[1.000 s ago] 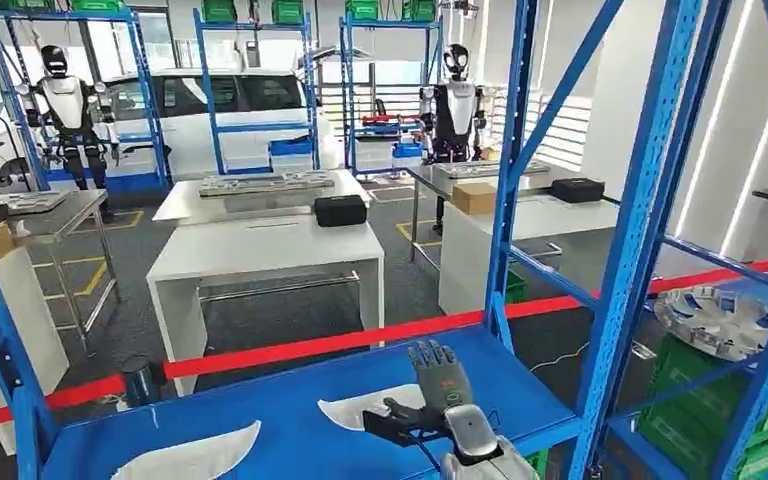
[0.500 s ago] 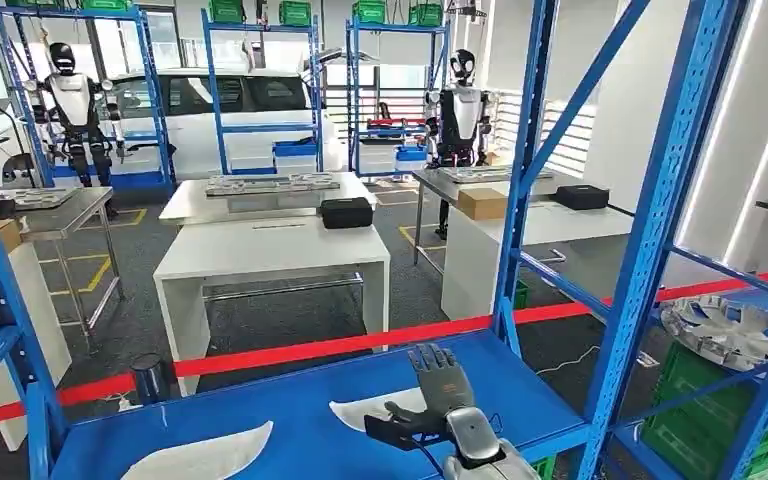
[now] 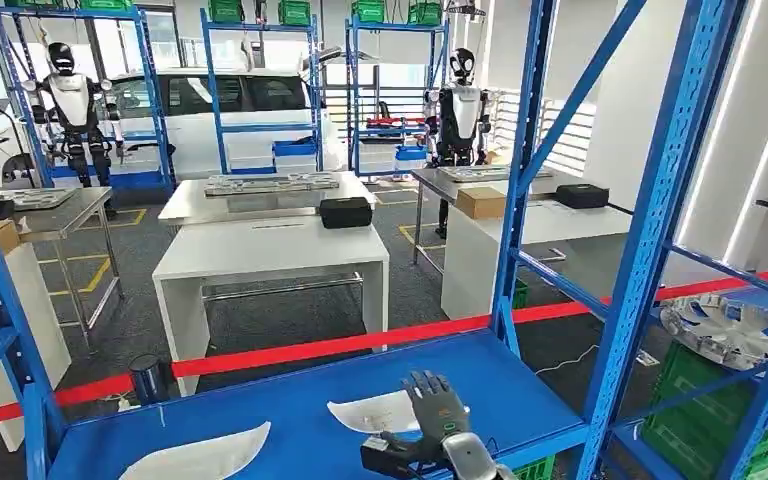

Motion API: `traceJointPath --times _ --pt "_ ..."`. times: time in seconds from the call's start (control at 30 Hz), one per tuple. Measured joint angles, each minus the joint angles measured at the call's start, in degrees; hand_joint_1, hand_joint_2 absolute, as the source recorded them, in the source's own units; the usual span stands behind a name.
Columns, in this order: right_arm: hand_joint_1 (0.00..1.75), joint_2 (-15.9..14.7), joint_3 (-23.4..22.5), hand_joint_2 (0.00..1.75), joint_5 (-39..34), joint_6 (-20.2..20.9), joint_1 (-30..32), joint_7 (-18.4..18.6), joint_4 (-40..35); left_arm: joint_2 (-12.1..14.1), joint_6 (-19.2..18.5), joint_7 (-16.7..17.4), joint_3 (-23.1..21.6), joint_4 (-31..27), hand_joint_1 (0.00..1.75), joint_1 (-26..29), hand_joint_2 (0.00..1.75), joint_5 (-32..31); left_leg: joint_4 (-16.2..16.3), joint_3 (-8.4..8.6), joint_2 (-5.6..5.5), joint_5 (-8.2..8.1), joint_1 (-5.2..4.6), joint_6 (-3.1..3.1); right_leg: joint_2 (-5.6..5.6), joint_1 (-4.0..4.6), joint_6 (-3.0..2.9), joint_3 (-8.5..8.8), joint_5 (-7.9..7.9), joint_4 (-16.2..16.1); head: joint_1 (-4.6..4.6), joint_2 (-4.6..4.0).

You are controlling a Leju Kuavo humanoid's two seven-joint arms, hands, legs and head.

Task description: Take the parts from the cabinet and place them on the table.

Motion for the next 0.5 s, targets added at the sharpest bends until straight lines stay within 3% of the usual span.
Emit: traceJointPath --times 0.5 --pt "0.0 0.9 0.0 0.0 0.8 -0.1 2.8 -1.6 0.0 -0.1 -0.5 0.3 0.0 0.0 0.0 -0.2 0.0 0.0 0.0 0.0 0.0 0.0 -0.01 0.0 0.0 -0.01 0.01 0.01 0.0 0.0 0.0 0.0"
